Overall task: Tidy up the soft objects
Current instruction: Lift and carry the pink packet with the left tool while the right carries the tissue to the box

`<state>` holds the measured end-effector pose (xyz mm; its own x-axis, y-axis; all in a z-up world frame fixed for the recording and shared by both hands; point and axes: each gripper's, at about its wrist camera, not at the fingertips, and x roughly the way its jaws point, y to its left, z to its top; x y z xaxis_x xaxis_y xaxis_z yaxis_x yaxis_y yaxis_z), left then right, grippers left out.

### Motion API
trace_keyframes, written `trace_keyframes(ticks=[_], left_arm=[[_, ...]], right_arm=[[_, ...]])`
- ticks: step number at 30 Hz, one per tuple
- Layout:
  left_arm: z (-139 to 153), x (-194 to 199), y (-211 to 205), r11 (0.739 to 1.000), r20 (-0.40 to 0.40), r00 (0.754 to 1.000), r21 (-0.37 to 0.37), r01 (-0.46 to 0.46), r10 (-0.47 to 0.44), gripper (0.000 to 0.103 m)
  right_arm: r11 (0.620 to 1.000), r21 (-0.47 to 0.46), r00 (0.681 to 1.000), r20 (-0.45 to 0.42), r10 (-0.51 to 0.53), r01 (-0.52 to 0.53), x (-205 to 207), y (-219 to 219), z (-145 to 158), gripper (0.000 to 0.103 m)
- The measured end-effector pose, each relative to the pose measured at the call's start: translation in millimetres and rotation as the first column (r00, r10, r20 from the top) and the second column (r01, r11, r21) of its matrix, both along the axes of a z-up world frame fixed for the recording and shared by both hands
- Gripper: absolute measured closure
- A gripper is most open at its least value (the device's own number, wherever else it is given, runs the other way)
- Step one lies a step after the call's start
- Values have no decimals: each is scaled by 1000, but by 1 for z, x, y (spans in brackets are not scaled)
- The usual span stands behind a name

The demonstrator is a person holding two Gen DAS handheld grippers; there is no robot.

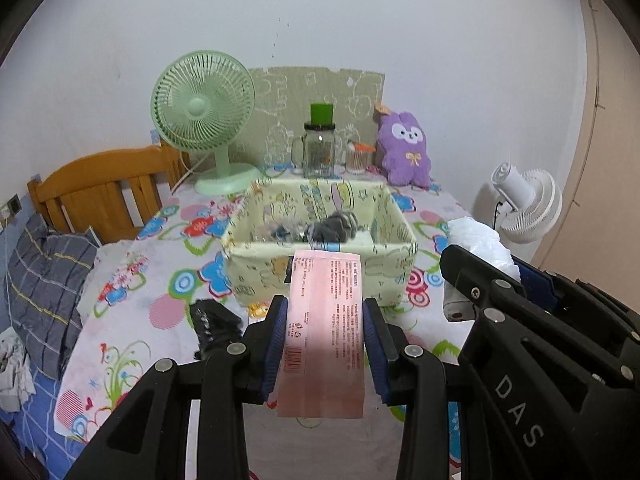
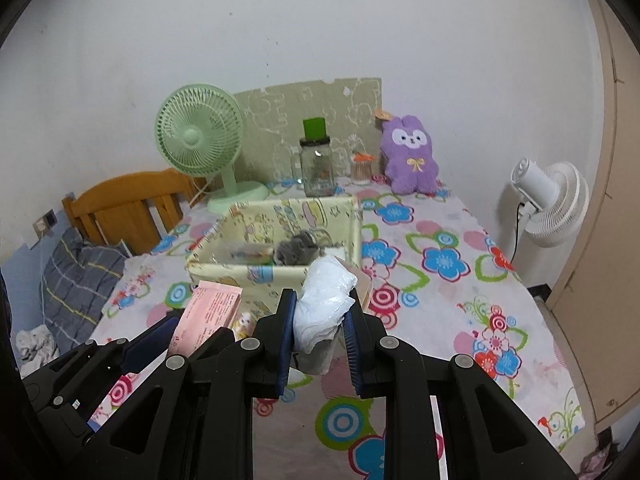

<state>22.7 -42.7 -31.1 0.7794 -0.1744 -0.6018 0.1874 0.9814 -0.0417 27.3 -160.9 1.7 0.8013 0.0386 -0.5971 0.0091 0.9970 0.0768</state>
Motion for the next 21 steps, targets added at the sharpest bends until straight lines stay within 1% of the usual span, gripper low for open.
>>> trace_keyframes(ticks=[9, 21], left_arm=[[21, 0, 2, 1000, 41, 999, 7, 2, -2, 66], [31, 12, 2, 1000, 67, 998, 7, 9, -10, 65]], right_arm=[[1000, 1, 1000, 29, -6, 6, -1, 3, 20, 77], [1000, 11, 999, 49, -10, 10, 11, 3, 30, 77]])
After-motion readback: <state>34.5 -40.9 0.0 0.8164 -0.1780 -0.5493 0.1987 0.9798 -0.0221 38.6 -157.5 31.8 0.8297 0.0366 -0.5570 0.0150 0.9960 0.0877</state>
